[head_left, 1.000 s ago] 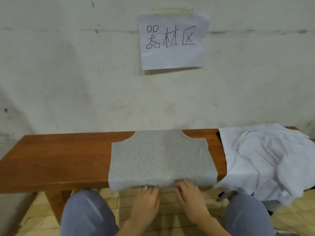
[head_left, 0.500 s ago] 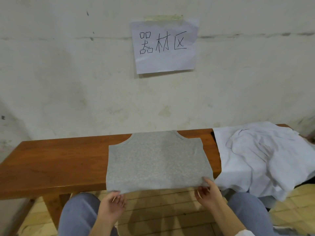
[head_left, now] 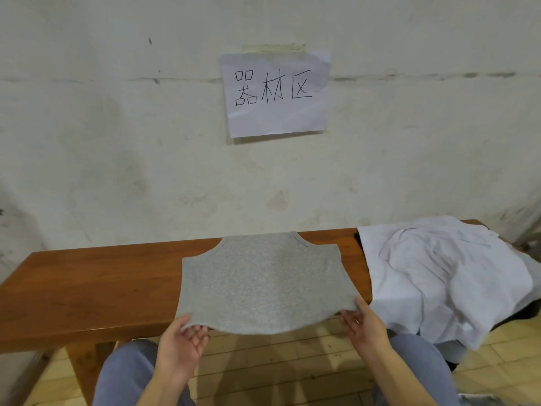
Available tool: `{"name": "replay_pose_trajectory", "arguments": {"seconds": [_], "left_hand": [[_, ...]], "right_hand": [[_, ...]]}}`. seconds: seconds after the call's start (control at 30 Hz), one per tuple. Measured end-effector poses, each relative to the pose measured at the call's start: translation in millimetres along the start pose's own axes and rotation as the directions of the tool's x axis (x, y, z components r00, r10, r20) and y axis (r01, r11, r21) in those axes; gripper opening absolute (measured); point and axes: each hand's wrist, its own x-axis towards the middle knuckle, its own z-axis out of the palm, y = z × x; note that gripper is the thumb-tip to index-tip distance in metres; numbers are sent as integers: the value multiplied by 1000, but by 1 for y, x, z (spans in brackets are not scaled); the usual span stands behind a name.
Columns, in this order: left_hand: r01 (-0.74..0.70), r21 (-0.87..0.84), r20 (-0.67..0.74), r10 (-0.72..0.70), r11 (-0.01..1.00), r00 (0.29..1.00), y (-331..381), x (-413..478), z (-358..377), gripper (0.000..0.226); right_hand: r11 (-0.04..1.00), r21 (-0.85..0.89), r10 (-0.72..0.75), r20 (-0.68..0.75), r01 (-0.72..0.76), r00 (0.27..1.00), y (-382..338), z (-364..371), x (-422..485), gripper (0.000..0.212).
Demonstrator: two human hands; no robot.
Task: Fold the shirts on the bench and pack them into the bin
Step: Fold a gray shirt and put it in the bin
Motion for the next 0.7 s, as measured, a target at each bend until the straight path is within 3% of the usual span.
{"name": "replay_pose_trajectory", "arguments": {"seconds": [0.1, 0.2, 0.47, 0.7], "left_hand": [[-114, -36, 137, 118, 993, 983, 17, -23, 21, 23], [-224, -79, 227, 237, 971, 945, 32, -48, 45, 43], [-458, -182, 15, 468, 870, 883, 51, -90, 55, 30], [-594, -108, -119, 583, 797, 803, 29, -101, 47, 26]], "right_hand": [[997, 48, -57, 72, 54, 996, -14, 17, -15, 11], [989, 31, -145, 68, 143, 987, -29, 33, -30, 14], [913, 35, -402, -88, 407, 911, -54, 38, -72, 15], [884, 109, -410, -285, 454, 866, -52, 30, -82, 16]]}}
